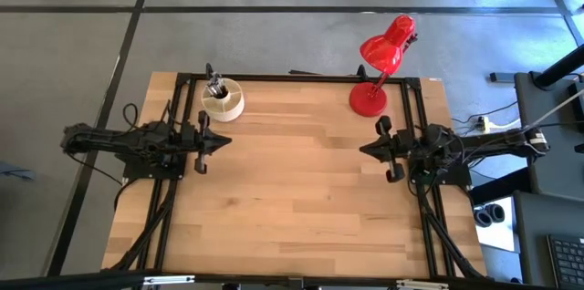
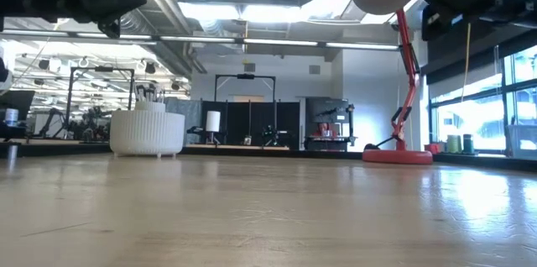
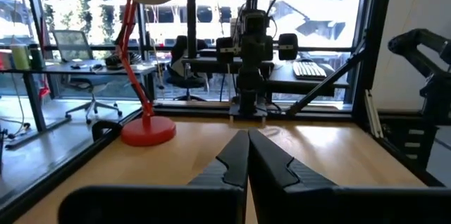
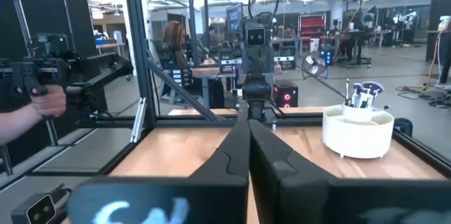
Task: Put items in baskets/containers
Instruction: Return to Home Position
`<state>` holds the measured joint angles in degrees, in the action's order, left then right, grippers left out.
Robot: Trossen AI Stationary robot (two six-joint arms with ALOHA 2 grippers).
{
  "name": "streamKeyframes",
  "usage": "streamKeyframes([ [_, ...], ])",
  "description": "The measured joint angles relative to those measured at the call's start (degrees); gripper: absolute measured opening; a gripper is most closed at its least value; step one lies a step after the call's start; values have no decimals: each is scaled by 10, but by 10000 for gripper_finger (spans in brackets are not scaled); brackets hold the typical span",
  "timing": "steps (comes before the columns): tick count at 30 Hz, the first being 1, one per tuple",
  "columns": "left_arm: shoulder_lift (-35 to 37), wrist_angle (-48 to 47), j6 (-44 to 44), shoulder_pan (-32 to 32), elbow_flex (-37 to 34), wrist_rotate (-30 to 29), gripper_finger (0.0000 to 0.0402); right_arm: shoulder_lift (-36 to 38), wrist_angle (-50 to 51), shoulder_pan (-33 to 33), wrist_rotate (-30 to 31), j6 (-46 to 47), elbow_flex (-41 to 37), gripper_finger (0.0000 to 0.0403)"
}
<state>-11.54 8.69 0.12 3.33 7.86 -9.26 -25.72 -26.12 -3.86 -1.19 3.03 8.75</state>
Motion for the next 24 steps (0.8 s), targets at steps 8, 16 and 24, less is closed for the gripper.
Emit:
streamKeyframes([
  [8,29,-32,2,0,0,4,4,60,13,0,-34,-10,-36,1],
  [16,56,-61,-8,0,0,4,4,116,58,0,-37,11,-36,3],
  [24,87,-114,11,0,0,19,2,154,152,0,-45,37,-36,4],
])
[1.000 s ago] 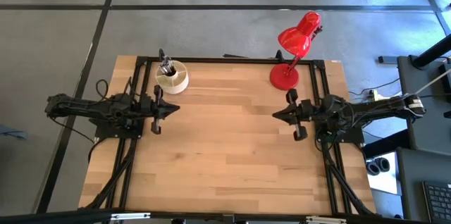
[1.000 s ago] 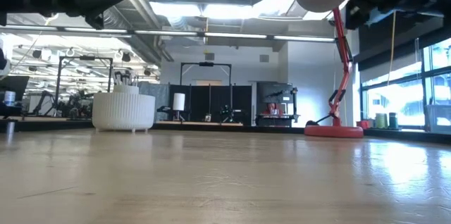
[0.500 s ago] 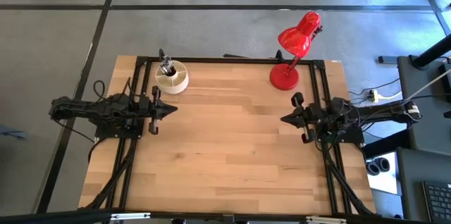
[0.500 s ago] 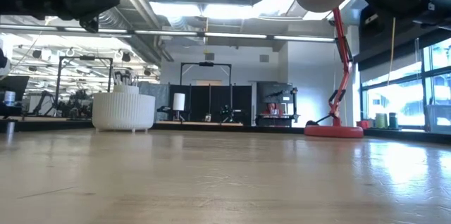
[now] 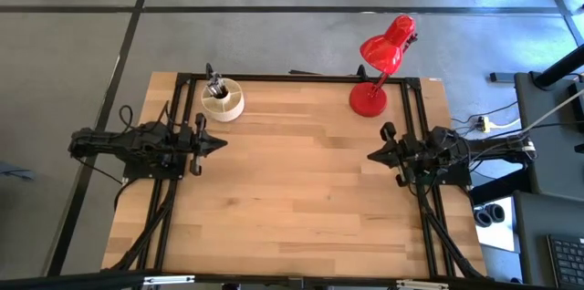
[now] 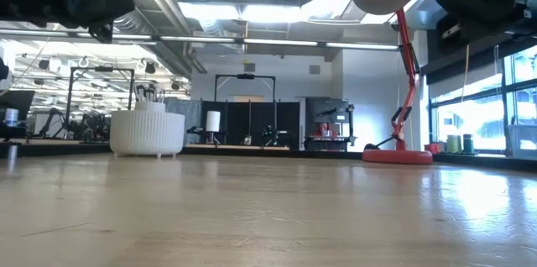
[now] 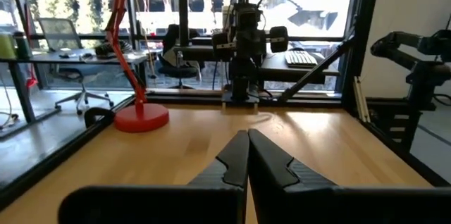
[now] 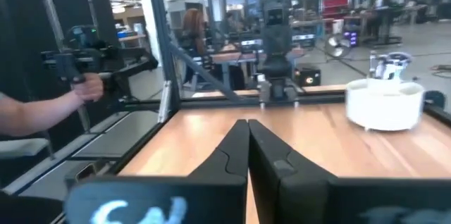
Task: Put items in baskets/containers
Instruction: Return to Home Position
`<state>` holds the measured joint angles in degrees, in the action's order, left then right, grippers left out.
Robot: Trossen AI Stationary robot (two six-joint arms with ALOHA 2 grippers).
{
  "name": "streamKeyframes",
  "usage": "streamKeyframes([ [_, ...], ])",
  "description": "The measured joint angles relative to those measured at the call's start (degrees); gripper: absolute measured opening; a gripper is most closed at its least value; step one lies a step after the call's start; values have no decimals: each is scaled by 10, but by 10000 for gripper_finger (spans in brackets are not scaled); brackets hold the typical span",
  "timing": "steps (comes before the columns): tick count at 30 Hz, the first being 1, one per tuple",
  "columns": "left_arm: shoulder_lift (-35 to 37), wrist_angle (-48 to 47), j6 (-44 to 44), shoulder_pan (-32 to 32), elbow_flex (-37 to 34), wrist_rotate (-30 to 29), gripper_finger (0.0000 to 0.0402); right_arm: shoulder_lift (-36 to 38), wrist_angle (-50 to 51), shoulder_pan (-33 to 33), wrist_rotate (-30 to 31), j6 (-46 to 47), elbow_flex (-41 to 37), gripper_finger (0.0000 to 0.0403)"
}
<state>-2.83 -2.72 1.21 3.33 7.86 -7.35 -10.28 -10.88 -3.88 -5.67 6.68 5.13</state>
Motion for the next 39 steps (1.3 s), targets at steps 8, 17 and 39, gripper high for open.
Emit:
streamKeyframes([
  [8,20,-11,-9,0,0,34,2,9,1,0,5,-7,0,5],
  [17,28,70,-6,0,-74,36,3,7,-3,0,5,4,0,5],
  [39,27,39,-20,-1,-74,41,11,27,-74,1,22,-72,-48,2],
])
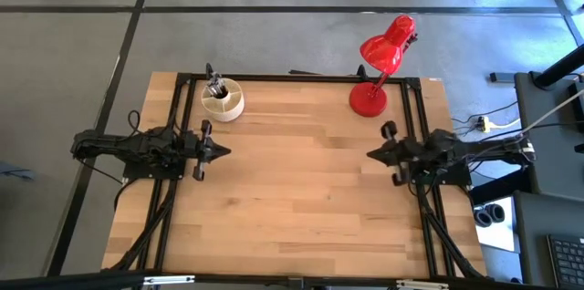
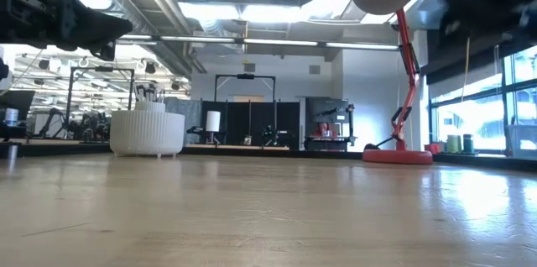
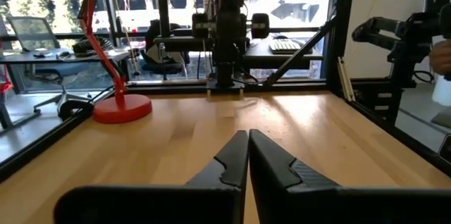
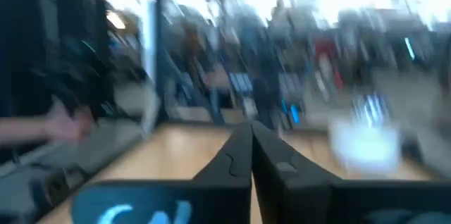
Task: Put items in baskets/containers
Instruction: Return to Home Position
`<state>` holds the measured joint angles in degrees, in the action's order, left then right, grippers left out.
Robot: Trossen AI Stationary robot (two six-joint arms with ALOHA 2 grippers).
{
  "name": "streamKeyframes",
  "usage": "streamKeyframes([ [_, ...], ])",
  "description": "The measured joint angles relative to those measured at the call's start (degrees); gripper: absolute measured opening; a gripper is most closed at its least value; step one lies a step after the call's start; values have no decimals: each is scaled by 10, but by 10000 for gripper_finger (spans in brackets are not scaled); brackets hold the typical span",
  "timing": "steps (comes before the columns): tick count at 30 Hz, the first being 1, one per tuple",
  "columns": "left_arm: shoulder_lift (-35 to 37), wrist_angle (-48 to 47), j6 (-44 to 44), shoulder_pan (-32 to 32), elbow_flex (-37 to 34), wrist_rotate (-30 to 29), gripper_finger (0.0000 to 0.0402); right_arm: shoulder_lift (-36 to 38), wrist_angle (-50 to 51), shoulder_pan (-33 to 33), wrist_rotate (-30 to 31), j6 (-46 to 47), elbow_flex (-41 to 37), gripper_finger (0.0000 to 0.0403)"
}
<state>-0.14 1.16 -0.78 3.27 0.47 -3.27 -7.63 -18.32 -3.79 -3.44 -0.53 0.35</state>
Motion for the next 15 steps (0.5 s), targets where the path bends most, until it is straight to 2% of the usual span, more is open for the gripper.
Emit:
streamKeyframes([
  [4,0,0,0,0,0,0,12,29,-43,0,-55,-31,3,8],
  [15,0,-1,0,0,0,-1,12,37,90,0,-56,-26,1,34],
])
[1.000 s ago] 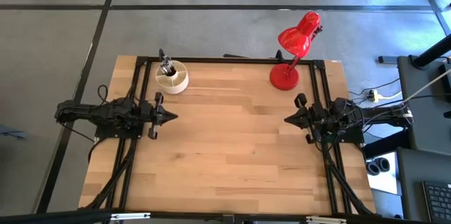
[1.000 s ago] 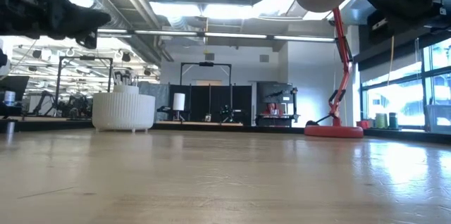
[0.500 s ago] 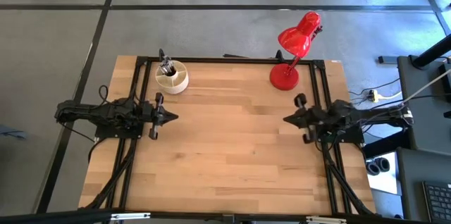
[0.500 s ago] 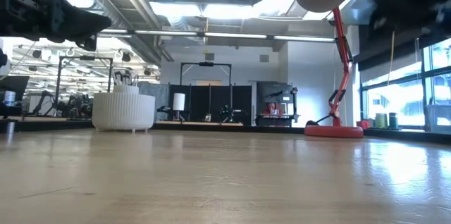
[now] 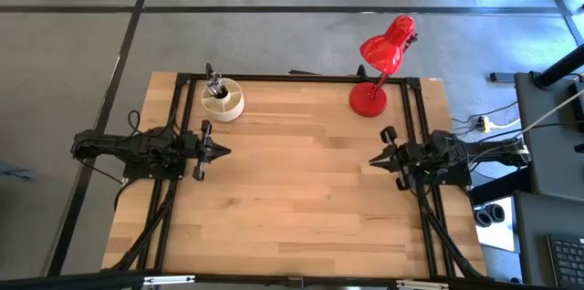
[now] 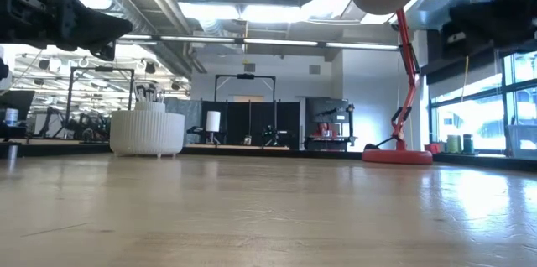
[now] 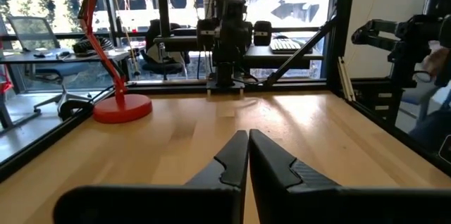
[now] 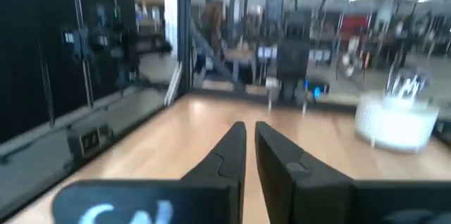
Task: Put items in baskets/containers
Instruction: Return to Home Position
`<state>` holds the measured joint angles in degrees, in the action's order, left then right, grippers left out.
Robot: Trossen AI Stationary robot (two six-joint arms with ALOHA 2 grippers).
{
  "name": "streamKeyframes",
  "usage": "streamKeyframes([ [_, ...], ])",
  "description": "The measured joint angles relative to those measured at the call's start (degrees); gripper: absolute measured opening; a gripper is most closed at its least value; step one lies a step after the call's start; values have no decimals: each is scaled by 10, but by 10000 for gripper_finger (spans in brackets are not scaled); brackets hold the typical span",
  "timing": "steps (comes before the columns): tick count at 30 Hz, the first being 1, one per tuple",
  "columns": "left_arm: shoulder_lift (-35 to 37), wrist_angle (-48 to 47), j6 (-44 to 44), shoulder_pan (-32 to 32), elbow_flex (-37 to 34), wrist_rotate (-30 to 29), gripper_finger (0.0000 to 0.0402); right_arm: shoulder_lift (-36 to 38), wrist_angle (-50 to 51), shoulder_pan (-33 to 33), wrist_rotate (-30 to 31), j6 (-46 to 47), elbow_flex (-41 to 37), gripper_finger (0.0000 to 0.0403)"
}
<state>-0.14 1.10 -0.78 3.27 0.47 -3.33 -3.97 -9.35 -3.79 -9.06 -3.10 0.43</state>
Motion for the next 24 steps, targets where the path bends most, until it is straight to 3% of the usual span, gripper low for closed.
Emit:
streamKeyframes([
  [5,0,0,0,0,0,0,10,0,71,0,0,0,0,35],
  [24,0,0,0,0,0,0,9,-4,71,0,4,-1,0,36],
])
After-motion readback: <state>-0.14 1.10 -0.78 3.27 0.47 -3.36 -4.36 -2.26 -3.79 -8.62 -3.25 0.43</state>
